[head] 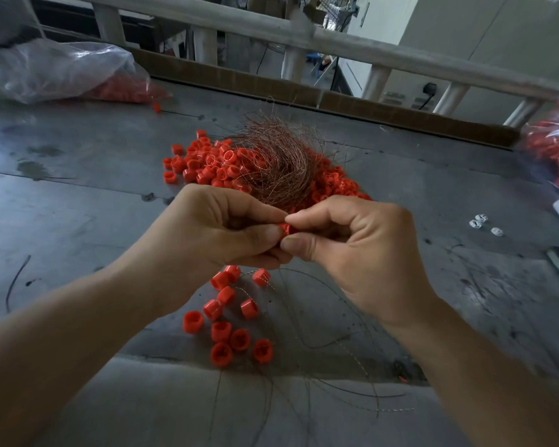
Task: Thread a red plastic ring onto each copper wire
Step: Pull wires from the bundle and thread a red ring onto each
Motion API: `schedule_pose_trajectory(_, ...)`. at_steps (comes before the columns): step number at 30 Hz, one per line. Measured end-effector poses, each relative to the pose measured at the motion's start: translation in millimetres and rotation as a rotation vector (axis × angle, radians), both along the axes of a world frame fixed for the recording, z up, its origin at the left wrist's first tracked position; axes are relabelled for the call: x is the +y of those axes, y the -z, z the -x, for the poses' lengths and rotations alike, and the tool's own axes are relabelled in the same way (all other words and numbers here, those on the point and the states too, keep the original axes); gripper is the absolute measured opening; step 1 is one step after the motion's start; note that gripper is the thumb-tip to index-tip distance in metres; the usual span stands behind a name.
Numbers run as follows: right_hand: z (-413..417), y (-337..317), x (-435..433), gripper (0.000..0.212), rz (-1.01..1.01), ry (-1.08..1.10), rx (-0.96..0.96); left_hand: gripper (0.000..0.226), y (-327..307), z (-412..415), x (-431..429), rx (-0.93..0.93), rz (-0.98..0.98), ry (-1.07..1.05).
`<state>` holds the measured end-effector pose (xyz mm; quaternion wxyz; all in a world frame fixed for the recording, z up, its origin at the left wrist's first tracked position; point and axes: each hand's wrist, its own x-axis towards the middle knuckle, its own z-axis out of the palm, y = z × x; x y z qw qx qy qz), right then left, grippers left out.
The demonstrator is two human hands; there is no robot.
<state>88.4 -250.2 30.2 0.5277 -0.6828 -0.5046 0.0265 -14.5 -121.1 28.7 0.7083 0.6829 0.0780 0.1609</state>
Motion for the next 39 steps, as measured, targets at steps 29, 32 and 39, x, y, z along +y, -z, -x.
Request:
schedule_pose_trajectory(29,-4,-6,3,0.024,0.108,-0.207,-0.022,0.045,0,6,12,-0.008,0.197,0.233)
schedule_pose_trajectory(32,-2,-8,3,0.023,0.164,-0.212,-0.094,0.045,1,5,11,-0.007,0.214,0.244)
schedule_pose_trajectory(39,3,-3,3,0.007,0.227,-0.177,-0.217,0.064,2,6,2,-0.055,-0.047,0.188)
